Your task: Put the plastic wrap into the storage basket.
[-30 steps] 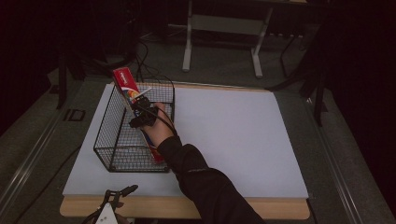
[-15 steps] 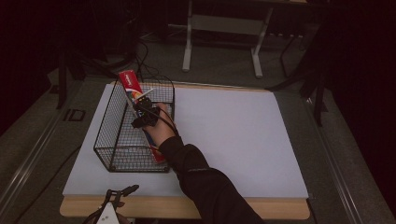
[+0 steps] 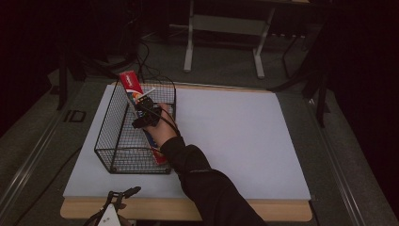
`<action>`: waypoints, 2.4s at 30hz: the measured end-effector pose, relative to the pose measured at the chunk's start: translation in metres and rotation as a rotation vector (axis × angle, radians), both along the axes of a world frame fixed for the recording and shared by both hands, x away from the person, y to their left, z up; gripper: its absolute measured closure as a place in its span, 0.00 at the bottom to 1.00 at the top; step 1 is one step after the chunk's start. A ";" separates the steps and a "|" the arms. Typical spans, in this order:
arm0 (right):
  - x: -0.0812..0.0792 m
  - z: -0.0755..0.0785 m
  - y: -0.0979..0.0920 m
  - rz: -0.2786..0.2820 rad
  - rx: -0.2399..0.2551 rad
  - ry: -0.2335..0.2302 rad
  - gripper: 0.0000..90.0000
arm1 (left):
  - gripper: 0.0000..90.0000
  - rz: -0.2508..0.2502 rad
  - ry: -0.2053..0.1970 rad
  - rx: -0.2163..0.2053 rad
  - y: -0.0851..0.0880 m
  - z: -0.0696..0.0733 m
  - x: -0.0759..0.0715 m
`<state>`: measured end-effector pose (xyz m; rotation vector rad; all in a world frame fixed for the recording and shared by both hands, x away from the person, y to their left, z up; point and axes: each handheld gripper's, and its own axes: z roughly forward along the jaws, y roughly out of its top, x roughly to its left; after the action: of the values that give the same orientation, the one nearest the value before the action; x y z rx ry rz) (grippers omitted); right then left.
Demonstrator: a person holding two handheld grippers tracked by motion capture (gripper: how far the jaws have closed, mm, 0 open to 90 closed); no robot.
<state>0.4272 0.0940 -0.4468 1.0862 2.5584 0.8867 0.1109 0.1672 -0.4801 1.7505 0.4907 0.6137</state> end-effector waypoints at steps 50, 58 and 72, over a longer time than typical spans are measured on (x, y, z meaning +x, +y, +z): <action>-0.058 0.051 -0.181 0.163 0.166 -0.117 0.16 | 0.00 -0.031 0.028 0.043 -0.010 -0.004 0.011; -0.075 0.037 -0.215 0.160 0.168 -0.128 0.16 | 0.00 -0.033 0.030 0.040 -0.011 -0.005 0.012; -0.107 0.002 -0.265 0.106 0.160 -0.145 0.17 | 0.00 -0.037 0.034 0.045 -0.013 -0.005 0.013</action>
<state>0.3205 -0.1707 -0.4446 0.8968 2.4783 1.1693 0.1235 0.1542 -0.4852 1.8108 0.4697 0.5735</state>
